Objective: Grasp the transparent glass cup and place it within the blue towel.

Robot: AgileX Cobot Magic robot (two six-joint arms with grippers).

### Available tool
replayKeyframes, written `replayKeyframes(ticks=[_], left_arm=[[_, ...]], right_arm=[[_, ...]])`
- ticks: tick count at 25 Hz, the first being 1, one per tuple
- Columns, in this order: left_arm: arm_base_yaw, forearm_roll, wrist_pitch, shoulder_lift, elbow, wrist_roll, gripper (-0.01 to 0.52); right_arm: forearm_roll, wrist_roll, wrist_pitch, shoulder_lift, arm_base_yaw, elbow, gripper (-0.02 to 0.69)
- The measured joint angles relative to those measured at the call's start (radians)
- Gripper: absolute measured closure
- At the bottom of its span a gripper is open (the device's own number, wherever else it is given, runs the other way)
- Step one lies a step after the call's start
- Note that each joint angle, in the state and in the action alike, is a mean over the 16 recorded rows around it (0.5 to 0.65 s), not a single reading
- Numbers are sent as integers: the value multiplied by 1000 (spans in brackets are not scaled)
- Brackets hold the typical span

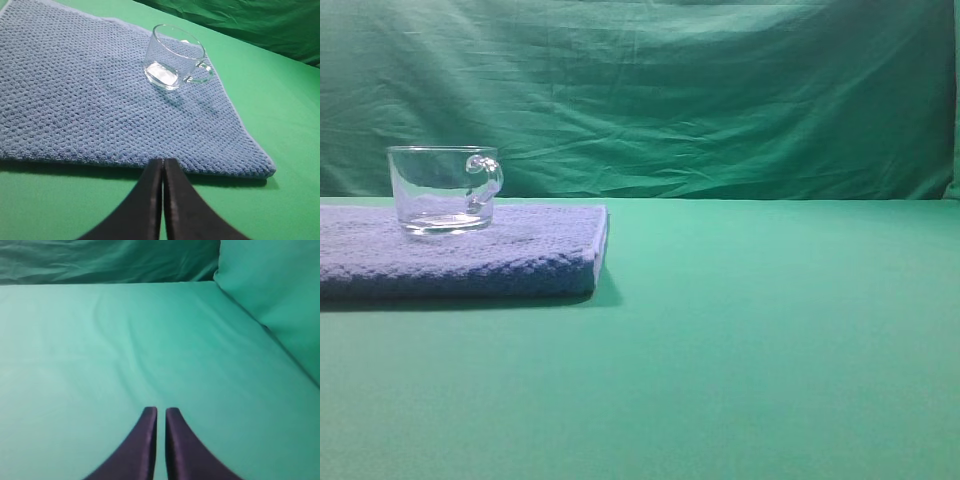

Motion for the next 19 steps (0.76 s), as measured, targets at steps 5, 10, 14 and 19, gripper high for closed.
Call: replayKeyframes(ticks=[5,10,14,19], left_arm=[[0,0,0,0,0,0,514],[0,0,0,0,0,0,514],[0,0,0,0,0,0,514],[0,0,0,0,0,0,514]], right_arm=[[0,-2,1,0,0,0,610],[0,-3,1,0,0,0,610],[0,-3,1,0,0,0,610],[0,-3,1,0,0,0,610]])
